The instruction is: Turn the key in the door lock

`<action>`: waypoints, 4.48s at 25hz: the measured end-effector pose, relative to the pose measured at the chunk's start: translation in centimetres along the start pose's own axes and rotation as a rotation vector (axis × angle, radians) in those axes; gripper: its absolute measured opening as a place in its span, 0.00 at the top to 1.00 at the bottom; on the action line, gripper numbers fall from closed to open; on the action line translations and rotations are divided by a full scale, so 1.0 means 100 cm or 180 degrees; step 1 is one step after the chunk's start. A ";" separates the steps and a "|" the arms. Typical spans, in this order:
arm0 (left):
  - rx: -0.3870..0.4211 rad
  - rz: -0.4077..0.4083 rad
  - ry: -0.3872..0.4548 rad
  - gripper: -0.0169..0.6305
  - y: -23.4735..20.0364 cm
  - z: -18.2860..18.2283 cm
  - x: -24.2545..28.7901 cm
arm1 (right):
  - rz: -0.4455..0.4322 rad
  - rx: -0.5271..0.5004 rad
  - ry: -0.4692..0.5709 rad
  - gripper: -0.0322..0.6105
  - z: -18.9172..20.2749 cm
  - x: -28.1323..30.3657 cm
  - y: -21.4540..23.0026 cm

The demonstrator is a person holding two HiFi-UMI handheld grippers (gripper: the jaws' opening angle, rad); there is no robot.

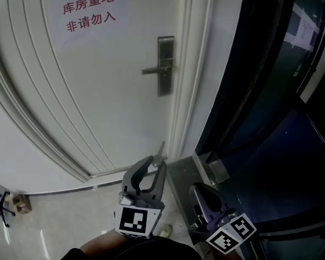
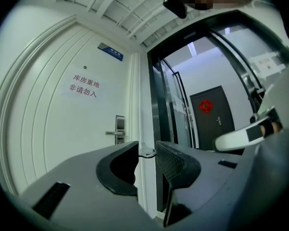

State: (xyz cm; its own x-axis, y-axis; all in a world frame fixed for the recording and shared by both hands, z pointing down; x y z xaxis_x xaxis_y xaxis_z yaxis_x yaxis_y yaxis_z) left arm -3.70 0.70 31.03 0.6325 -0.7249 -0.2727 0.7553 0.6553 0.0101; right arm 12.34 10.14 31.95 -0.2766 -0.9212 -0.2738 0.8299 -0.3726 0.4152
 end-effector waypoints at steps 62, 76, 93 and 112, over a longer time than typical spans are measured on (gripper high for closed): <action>0.0214 -0.1284 -0.0123 0.80 -0.117 0.153 0.341 | 0.0291 0.0131 -0.0223 0.93 -0.009 0.177 0.210; 0.0537 -0.1397 -0.0240 0.80 -0.113 0.154 0.346 | 0.0278 0.0181 -0.0230 0.93 -0.009 0.173 0.213; 0.0749 -0.1189 -0.0411 0.79 -0.120 0.149 0.366 | 0.0272 0.0213 -0.0232 0.92 -0.012 0.170 0.212; 0.0694 -0.0765 -0.0183 0.79 -0.137 0.156 0.372 | 0.0237 0.0221 -0.0292 0.92 -0.006 0.187 0.220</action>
State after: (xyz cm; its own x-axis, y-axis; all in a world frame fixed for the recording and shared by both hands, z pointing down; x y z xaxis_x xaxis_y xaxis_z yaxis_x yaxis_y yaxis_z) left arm 12.17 -38.58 35.72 0.4358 -0.8682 -0.2375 0.8991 0.4077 0.1595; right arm 25.71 -15.16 35.42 -0.2613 -0.9518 -0.1607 0.8152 -0.3067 0.4912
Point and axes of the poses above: the fingertips, and each gripper's own axes: x forward along the fingers, y to its right, z out of its underside, the point moved 8 cm from there along -x, backward along the fingers, and after that the axes turned 11 degrees about y, right-handed, at the moved point
